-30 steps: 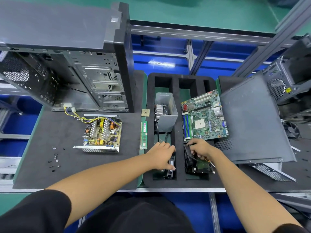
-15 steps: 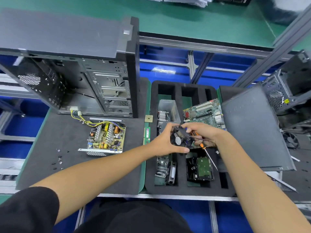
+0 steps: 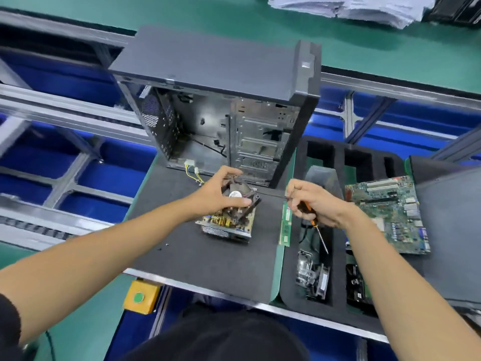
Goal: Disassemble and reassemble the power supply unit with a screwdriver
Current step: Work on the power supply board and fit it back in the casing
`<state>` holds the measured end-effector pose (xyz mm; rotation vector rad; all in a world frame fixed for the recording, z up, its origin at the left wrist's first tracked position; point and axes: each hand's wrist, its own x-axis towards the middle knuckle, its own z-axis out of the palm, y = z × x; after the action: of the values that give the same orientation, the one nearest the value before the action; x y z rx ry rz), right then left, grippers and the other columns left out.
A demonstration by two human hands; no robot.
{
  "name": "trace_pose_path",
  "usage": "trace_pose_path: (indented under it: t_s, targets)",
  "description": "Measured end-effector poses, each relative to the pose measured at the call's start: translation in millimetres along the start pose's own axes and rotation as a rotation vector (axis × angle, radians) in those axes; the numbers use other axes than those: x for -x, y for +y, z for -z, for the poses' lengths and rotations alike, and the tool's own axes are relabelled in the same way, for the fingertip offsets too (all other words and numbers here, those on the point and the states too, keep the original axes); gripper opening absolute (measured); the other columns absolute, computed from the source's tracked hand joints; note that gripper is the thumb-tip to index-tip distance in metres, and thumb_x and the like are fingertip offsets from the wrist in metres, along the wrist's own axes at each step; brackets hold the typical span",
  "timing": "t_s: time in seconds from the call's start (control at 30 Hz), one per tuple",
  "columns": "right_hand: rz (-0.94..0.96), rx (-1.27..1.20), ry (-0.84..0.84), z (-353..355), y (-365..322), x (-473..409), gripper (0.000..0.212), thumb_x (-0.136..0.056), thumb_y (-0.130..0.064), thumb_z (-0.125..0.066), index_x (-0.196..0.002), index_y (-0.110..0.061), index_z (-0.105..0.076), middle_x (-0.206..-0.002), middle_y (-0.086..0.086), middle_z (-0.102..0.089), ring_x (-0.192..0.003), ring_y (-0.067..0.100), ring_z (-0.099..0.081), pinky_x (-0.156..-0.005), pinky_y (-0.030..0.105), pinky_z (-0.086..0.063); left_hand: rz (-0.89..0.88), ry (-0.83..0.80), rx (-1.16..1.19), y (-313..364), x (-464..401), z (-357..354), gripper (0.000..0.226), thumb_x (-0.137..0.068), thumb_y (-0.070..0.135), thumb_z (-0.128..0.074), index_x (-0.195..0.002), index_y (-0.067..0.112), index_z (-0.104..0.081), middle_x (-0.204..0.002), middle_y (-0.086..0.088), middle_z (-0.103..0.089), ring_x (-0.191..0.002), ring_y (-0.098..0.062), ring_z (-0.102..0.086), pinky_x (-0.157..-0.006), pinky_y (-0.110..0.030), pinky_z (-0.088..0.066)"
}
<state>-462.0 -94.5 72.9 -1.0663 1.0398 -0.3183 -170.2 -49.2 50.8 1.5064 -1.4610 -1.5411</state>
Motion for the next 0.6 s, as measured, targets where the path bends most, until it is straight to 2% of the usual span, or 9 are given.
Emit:
trace_pose_path:
  t_s: [0.07,0.1,0.2,0.27,0.33,0.4,0.43,0.53,0.6]
  targets:
    - [0.049,-0.015,0.092,-17,1,-16,0.026,-0.08,0.013,-0.045,-0.084,-0.012,-0.051,-0.059,0.014,-0.051,-0.044,0.017,-0.043,-0.038,0.018,-0.015,0.05,-0.033,0.018,-7,5,22,0.069,-0.077,0.041,-0.086,-0.133,0.041,-0.045,-0.128,0.022,-0.048,-0.108,0.027,-0.044,-0.084,0.001,-0.039]
    - [0.067,0.003,0.154,-27,2,-26,0.025,-0.08,0.011,-0.047,-0.081,-0.014,-0.052,-0.059,0.014,-0.053,-0.045,0.019,-0.047,-0.039,0.017,-0.017,0.076,-0.052,0.042,-13,7,35,0.069,-0.081,0.035,-0.085,-0.135,0.041,-0.044,-0.127,0.02,-0.047,-0.11,0.023,-0.044,-0.088,-0.004,-0.04]
    - [0.084,0.132,0.337,-43,5,-45,0.021,-0.081,0.0,-0.051,-0.073,-0.019,-0.057,-0.059,0.01,-0.062,-0.043,0.02,-0.053,-0.04,0.016,-0.023,0.185,-0.153,0.181,-21,12,52,0.07,-0.084,0.014,-0.081,-0.137,0.037,-0.043,-0.13,-0.005,-0.056,-0.114,-0.009,-0.063,-0.096,-0.027,-0.052]
    - [0.071,0.189,0.388,-53,8,-56,0.029,-0.083,-0.002,-0.052,-0.065,-0.023,-0.059,-0.052,0.004,-0.058,-0.037,0.017,-0.045,-0.038,0.017,-0.026,0.185,-0.255,0.078,-27,12,66,0.08,-0.079,0.007,-0.084,-0.141,0.034,-0.042,-0.141,-0.014,-0.049,-0.124,-0.017,-0.059,-0.101,-0.026,-0.05]
    - [0.06,0.236,0.39,-62,10,-62,0.026,-0.076,-0.008,-0.054,-0.058,-0.025,-0.06,-0.047,0.001,-0.051,-0.036,0.014,-0.037,-0.038,0.018,-0.026,0.142,-0.376,-0.145,-29,7,80,0.087,-0.074,0.011,-0.09,-0.144,0.035,-0.043,-0.145,-0.003,-0.044,-0.132,-0.011,-0.05,-0.108,-0.024,-0.043]
    - [0.057,0.239,0.358,-69,11,-65,0.019,-0.073,-0.014,-0.054,-0.057,-0.024,-0.059,-0.05,0.003,-0.051,-0.039,0.014,-0.037,-0.041,0.019,-0.027,0.127,-0.462,-0.257,-32,0,86,0.079,-0.075,0.021,-0.091,-0.141,0.033,-0.05,-0.145,0.005,-0.047,-0.132,-0.011,-0.051,-0.111,-0.026,-0.041]
    - [0.056,0.22,0.334,-71,12,-67,0.02,-0.077,-0.013,-0.054,-0.061,-0.024,-0.058,-0.055,0.005,-0.054,-0.042,0.015,-0.04,-0.041,0.019,-0.027,0.145,-0.474,-0.279,-34,-4,86,0.071,-0.077,0.028,-0.089,-0.138,0.033,-0.054,-0.144,0.005,-0.049,-0.129,-0.013,-0.055,-0.107,-0.025,-0.045]
    - [0.061,0.154,0.289,-73,15,-69,0.007,-0.088,-0.006,-0.053,-0.081,-0.007,-0.053,-0.065,0.008,-0.058,-0.041,0.013,-0.046,-0.039,0.016,-0.028,0.205,-0.441,-0.235,-41,-11,80,0.055,-0.085,0.045,-0.079,-0.132,0.027,-0.057,-0.13,-0.007,-0.062,-0.106,-0.015,-0.067,-0.079,-0.028,-0.057]
    - [0.065,0.147,0.255,-76,17,-66,0.019,-0.084,-0.014,-0.055,-0.09,0.003,-0.047,-0.064,0.006,-0.057,-0.041,0.011,-0.046,-0.038,0.015,-0.029,0.211,-0.435,-0.254,-43,-15,80,0.055,-0.082,0.06,-0.073,-0.126,0.03,-0.058,-0.116,-0.006,-0.069,-0.089,-0.006,-0.068,-0.07,-0.027,-0.055]
